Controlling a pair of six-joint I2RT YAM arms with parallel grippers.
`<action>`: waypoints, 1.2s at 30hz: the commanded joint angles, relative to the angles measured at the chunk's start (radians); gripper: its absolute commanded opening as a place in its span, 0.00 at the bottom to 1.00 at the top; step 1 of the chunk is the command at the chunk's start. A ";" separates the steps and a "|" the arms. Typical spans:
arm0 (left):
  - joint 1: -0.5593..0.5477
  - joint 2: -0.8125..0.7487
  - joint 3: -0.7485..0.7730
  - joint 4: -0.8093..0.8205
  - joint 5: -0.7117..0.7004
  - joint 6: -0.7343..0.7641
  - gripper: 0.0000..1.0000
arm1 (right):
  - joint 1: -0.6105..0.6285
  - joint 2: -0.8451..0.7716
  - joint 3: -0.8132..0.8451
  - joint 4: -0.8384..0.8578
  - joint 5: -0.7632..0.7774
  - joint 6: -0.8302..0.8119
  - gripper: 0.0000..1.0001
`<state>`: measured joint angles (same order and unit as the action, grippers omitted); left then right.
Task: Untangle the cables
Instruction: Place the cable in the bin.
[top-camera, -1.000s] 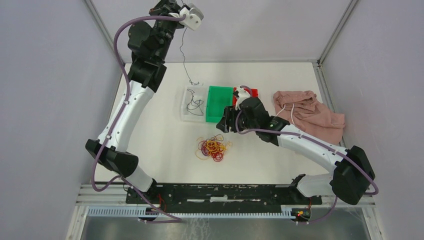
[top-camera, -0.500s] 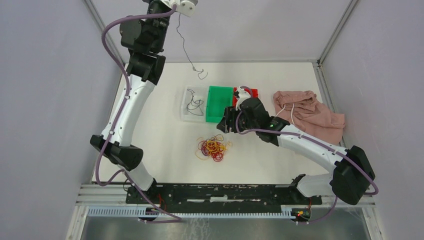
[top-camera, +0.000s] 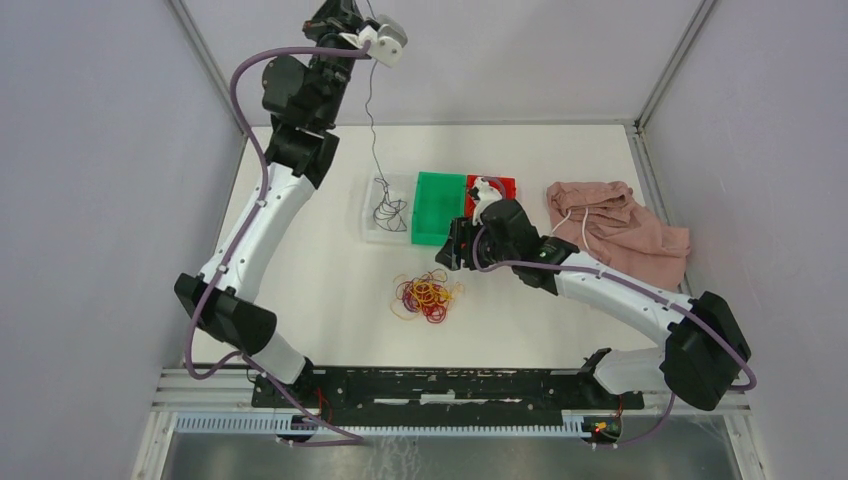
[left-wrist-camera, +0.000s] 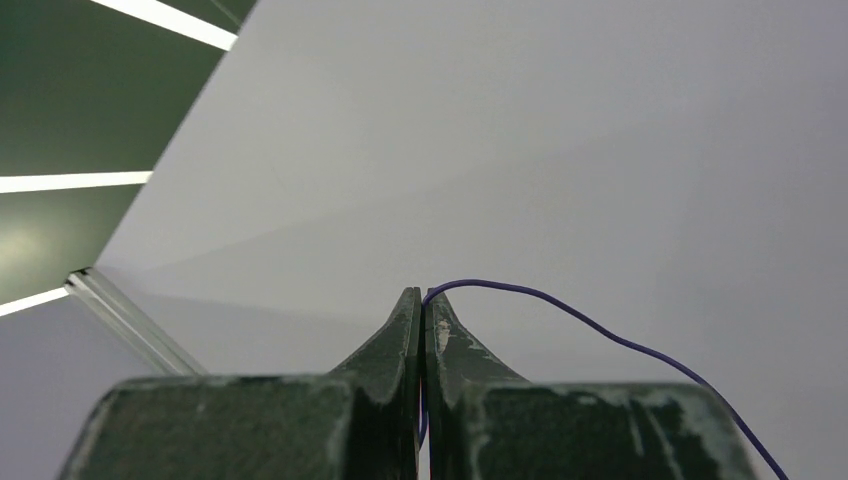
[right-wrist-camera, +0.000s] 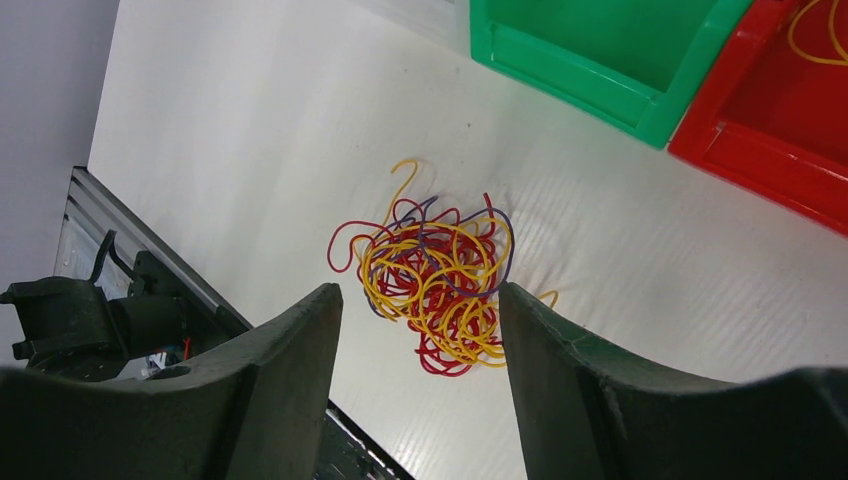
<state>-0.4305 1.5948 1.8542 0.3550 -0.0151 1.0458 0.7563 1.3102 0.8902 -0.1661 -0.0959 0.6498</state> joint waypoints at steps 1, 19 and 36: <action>0.002 -0.027 -0.073 0.053 0.017 -0.006 0.03 | -0.008 -0.038 -0.013 0.048 0.007 0.002 0.65; 0.001 -0.050 -0.211 -0.113 -0.036 -0.099 0.03 | -0.024 -0.049 -0.040 0.065 0.004 0.010 0.65; -0.007 0.077 -0.008 -0.818 0.147 -0.597 0.03 | -0.060 -0.070 -0.056 0.072 0.007 0.019 0.65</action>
<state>-0.4294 1.6596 1.6905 -0.3702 0.0090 0.6449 0.7033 1.2682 0.8391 -0.1440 -0.0956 0.6575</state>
